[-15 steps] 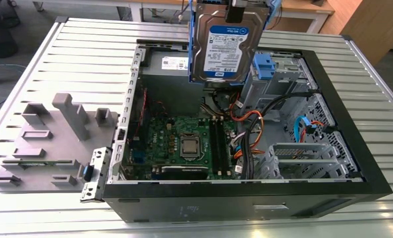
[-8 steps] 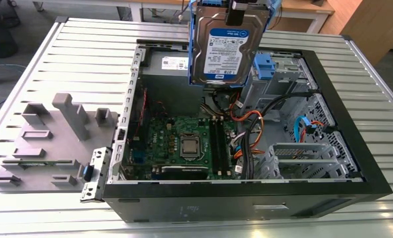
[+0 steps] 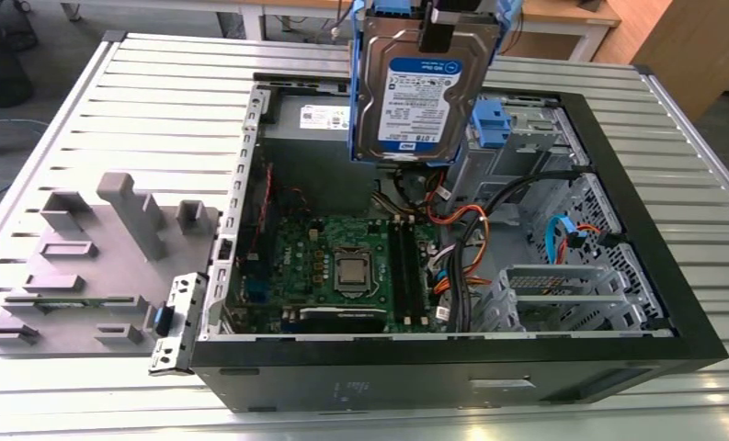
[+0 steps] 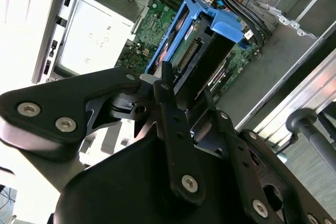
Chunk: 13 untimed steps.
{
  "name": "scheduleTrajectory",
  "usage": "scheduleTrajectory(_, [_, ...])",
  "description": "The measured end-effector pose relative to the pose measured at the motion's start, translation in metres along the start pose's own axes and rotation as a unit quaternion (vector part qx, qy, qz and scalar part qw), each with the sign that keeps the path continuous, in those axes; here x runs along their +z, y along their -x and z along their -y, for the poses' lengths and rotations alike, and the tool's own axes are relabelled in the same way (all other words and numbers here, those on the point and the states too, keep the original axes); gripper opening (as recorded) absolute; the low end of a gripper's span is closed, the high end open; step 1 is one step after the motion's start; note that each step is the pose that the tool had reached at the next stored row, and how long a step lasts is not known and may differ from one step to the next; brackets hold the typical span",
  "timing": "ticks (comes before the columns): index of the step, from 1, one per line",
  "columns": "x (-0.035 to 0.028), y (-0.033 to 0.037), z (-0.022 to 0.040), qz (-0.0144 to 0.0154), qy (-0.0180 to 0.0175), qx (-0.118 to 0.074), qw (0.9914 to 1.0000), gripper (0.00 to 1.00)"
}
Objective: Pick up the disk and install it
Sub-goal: 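Pick up the disk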
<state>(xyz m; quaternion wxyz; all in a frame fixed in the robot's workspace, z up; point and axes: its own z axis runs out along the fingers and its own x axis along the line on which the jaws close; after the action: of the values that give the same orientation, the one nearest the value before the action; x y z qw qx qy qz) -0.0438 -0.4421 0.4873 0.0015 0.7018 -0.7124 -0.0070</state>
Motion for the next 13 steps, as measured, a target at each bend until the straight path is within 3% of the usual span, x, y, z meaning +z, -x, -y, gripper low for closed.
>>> scheduleTrajectory(13, [0.0032,-0.0116,0.0002,0.0000,0.0000,0.000,1.00000,0.35])
